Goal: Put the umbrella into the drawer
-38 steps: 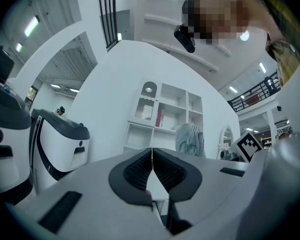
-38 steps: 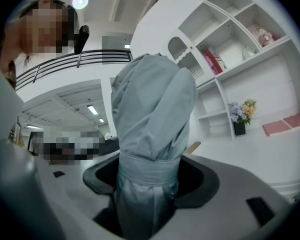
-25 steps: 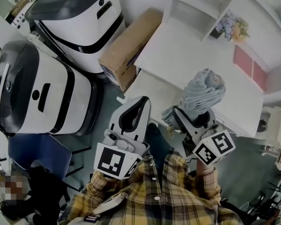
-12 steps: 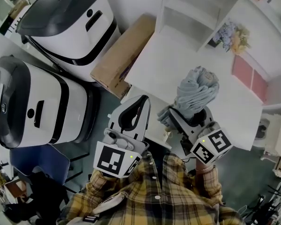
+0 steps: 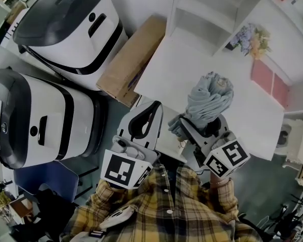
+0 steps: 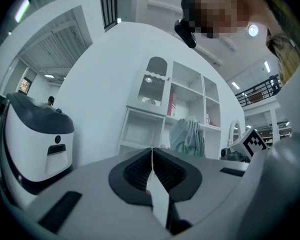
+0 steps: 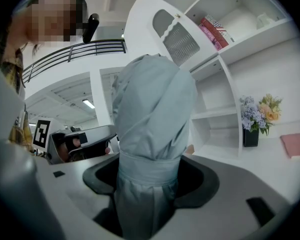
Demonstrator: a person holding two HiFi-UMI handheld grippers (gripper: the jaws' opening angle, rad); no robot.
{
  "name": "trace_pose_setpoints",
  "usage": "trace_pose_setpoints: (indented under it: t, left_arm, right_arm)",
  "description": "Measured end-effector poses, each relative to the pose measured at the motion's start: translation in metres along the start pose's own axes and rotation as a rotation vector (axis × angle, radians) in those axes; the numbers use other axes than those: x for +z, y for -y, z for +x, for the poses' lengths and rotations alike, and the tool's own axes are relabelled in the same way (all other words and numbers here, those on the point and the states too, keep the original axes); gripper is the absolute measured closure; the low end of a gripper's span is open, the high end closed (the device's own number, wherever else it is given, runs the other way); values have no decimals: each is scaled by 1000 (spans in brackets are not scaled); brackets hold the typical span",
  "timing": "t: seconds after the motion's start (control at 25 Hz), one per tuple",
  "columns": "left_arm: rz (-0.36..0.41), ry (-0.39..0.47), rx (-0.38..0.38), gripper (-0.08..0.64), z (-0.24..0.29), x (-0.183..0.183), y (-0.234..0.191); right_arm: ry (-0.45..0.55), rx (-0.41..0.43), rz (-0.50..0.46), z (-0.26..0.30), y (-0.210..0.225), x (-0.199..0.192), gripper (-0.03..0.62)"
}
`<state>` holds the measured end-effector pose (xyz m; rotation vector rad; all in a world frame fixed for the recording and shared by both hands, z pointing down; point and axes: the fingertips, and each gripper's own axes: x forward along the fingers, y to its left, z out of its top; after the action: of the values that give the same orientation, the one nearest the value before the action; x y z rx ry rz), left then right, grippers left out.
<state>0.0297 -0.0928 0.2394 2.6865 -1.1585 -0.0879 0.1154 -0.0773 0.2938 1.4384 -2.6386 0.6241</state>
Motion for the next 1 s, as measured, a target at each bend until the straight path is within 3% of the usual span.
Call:
trace_pose_setpoints:
  t: [0.44,1.0]
  left_arm:
    - [-16,-30,-1,534,3,-14,-6]
    - [-29,-96,70,534,-6,-47,-24]
  right_arm:
    - [-22,-3,6,7,0,-10,284]
    - [-109,33,22,17,7,-48,284]
